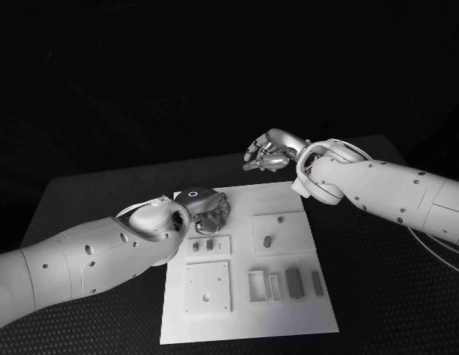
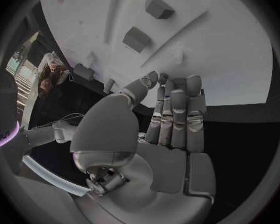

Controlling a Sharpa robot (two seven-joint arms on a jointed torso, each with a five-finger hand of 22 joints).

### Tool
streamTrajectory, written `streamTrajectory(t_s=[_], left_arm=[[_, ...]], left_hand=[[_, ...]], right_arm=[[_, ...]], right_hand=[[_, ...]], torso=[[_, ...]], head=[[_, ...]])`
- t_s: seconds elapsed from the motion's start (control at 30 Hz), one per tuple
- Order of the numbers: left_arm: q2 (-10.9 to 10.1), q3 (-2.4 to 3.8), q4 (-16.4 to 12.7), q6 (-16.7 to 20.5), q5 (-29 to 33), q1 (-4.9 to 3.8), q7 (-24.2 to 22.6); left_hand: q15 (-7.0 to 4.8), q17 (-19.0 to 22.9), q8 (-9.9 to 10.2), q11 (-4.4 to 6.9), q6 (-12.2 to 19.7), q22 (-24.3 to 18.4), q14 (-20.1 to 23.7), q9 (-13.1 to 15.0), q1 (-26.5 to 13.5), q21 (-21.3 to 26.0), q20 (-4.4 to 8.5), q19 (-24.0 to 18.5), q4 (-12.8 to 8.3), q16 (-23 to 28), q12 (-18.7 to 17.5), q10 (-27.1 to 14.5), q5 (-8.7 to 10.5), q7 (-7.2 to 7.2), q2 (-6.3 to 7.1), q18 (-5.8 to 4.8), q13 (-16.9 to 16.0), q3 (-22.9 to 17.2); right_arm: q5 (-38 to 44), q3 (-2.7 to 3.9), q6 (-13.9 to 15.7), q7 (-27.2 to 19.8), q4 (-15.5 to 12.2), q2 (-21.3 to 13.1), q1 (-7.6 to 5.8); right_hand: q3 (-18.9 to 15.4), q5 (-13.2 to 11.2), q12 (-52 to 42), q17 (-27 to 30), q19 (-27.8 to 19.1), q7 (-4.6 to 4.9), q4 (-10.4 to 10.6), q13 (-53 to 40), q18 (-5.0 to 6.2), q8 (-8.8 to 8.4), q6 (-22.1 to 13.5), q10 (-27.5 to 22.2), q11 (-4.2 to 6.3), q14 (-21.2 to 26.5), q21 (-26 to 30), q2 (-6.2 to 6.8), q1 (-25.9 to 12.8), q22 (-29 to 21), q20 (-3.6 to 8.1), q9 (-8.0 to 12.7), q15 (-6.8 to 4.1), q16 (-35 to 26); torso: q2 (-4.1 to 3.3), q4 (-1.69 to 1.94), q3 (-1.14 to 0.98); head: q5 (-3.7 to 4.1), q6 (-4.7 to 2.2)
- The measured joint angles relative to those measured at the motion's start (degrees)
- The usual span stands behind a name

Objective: Assemble the parts on the task board

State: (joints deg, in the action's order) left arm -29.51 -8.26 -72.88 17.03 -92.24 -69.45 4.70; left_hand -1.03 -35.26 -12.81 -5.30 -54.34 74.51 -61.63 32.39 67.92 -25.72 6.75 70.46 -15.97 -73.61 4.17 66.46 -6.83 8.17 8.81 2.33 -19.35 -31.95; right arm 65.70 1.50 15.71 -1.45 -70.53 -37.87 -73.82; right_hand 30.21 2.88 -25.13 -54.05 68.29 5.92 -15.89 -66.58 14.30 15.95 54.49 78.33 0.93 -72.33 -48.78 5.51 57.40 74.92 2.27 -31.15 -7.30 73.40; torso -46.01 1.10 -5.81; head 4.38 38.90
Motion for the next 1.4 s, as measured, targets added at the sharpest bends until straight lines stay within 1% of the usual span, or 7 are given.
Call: streamTrajectory(t_s=[0.2,0.73,1.03,1.07,1.17,1.2,1.4], left_arm=[[0.15,-0.04,0.20,-0.13,-0.02,0.31,-0.11],[-0.16,-0.08,-0.15,-0.56,-0.05,0.35,-0.19],[0.17,-0.10,-0.01,-0.97,-0.05,0.39,-0.23],[0.20,-0.11,0.08,-1.02,-0.05,0.40,-0.23],[0.36,-0.12,0.47,-1.17,-0.05,0.44,-0.23],[0.45,-0.13,0.61,-1.21,-0.05,0.49,-0.23],[0.89,0.10,1.28,-1.07,-0.05,0.78,-0.34]], left_hand=[[-0.01,0.00,0.00,0.09,0.00,0.00,-0.01,-0.03,0.00,0.00,0.00,0.00,0.00,-0.08,0.04,0.09,0.00,0.00,0.00,0.03,0.27,0.00],[0.00,0.01,0.00,0.11,0.00,0.04,0.00,-0.05,0.00,0.00,-0.01,-0.01,0.00,-0.08,-0.01,0.09,0.00,0.00,0.00,0.11,0.22,0.00],[0.00,0.02,0.00,0.12,0.00,0.03,0.00,-0.05,0.00,0.00,-0.02,-0.01,0.00,-0.07,-0.01,0.09,0.00,0.00,0.00,0.12,0.22,0.00],[-0.01,-0.06,-0.26,0.35,-0.62,0.17,-0.29,-0.01,0.26,-0.32,-0.11,0.35,0.00,-0.33,-0.01,0.49,-0.12,-0.14,-0.26,0.17,0.14,0.00],[-0.74,-0.41,-1.16,0.71,-2.38,0.44,-1.37,0.24,0.85,-1.34,0.44,1.47,0.00,-1.28,0.71,2.14,-0.22,-0.38,-0.85,0.27,-0.27,0.00],[-0.92,-0.45,-1.16,0.76,-2.58,0.44,-1.54,0.25,0.90,-1.34,0.62,1.66,0.00,-1.49,0.71,2.37,-0.22,-0.48,-0.90,0.28,-0.37,0.00],[-1.02,-0.45,-1.16,0.91,-2.58,0.44,-1.64,0.25,0.90,-1.55,0.63,1.84,0.00,-1.60,1.16,2.56,-0.22,-0.49,-0.90,0.28,-0.61,0.00]], right_arm=[[0.00,0.00,0.00,-0.01,-0.01,0.01,0.00],[0.00,0.00,0.00,-0.02,0.02,0.14,0.00],[0.00,0.00,-0.01,-0.03,0.02,0.19,0.00],[0.00,0.00,-0.01,-0.03,0.02,0.19,0.00],[-0.01,0.00,-0.01,-0.03,0.02,0.19,0.00],[-0.01,0.00,-0.01,-0.03,0.01,0.19,0.00],[-0.01,0.00,-0.01,-0.04,0.01,0.20,0.00]], right_hand=[[0.00,0.00,0.00,0.01,0.11,0.00,0.00,0.00,0.00,0.00,0.00,0.00,0.00,0.00,0.00,0.00,0.00,0.00,0.11,0.01,0.00,0.00],[0.00,0.00,0.00,0.01,0.10,-0.01,0.00,0.01,-0.01,0.00,0.01,0.00,0.00,0.00,0.00,0.00,0.00,0.00,0.09,0.02,0.00,0.00],[0.00,0.00,0.00,0.01,0.09,-0.02,0.00,0.02,0.00,0.00,0.02,0.00,0.00,0.00,0.00,0.00,0.00,0.00,0.09,0.02,0.00,0.00],[0.00,0.00,0.00,0.01,0.09,-0.02,0.00,0.02,0.00,0.00,0.02,0.00,0.00,0.00,0.00,0.00,0.00,0.00,0.09,0.03,0.00,0.00],[0.00,0.00,0.00,0.01,0.09,-0.02,0.00,0.02,0.00,0.00,0.02,0.00,0.00,0.00,0.00,0.00,0.00,0.00,0.08,0.03,0.00,0.00],[0.00,0.00,0.00,0.01,0.09,-0.02,0.00,0.02,0.00,0.00,0.02,0.00,0.00,0.00,0.00,0.00,0.00,0.00,0.08,0.03,0.00,0.00],[0.00,0.00,0.00,0.02,0.08,-0.03,0.00,0.02,0.00,0.00,0.03,0.00,0.00,0.00,0.00,0.00,0.00,0.00,0.08,-0.03,0.00,0.00]], torso=[[0.00,0.03,0.01],[-0.01,0.04,0.01],[-0.03,0.06,0.03],[-0.03,0.05,0.03],[-0.03,0.03,0.03],[-0.03,0.03,0.03],[-0.05,0.03,0.02]], head=[[0.07,0.00],[0.07,0.05],[0.07,0.16],[0.07,0.17],[0.05,0.16],[0.04,0.16],[0.14,0.27]])
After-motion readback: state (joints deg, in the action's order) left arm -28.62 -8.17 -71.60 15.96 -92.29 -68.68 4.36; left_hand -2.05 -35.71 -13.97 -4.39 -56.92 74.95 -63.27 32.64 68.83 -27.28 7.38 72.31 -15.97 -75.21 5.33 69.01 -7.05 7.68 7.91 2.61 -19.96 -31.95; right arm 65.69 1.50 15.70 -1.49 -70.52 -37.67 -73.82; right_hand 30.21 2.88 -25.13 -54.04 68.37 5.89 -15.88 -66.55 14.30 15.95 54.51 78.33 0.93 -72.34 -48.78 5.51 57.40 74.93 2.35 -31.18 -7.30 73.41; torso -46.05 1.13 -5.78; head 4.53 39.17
